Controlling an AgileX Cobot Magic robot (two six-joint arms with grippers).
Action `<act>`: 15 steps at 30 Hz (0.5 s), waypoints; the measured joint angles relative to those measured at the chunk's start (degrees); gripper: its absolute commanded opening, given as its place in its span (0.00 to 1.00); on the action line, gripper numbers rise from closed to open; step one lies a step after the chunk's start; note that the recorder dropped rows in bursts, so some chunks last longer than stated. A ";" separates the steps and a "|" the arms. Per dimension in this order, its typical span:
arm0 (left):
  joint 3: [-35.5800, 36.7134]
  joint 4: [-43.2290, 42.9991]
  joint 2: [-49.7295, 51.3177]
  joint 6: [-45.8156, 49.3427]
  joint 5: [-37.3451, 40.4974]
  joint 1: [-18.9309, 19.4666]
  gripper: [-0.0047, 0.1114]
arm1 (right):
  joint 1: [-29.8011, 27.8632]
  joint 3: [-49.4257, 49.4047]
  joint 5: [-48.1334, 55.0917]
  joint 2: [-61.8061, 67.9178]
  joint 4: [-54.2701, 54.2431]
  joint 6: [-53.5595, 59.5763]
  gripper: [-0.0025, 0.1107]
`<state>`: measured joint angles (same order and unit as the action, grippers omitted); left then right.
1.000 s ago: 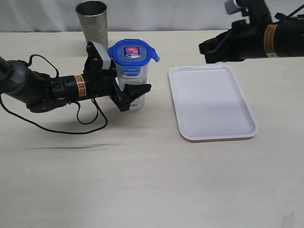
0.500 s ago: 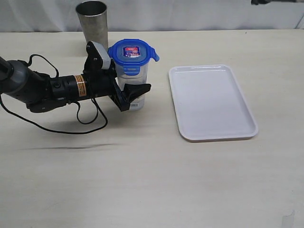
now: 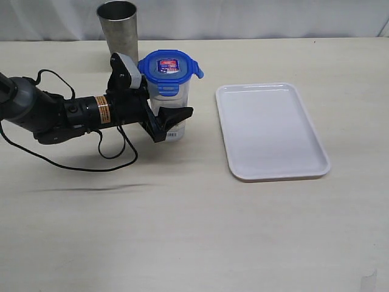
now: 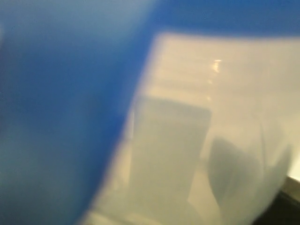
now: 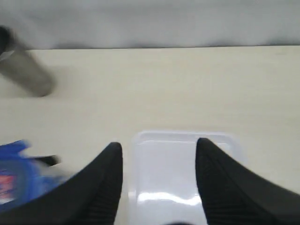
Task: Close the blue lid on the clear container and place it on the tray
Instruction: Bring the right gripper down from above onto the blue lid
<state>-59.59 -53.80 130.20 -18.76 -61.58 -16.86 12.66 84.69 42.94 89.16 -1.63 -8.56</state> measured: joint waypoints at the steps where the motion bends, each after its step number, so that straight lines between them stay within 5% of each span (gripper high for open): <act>1: 0.00 0.00 -0.04 0.00 0.00 0.00 0.04 | 0.11 0.72 0.89 0.08 -8.26 5.88 0.43; 6: 0.00 0.00 -0.04 0.00 0.00 0.00 0.04 | 0.11 1.76 5.82 1.64 -34.44 24.49 0.43; 15: 0.00 0.00 -0.13 0.00 0.13 0.00 0.04 | 1.24 1.76 9.46 12.06 -40.02 27.62 0.43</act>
<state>-59.59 -53.80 130.07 -18.76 -61.45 -16.86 13.90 86.44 52.40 101.22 -41.65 19.07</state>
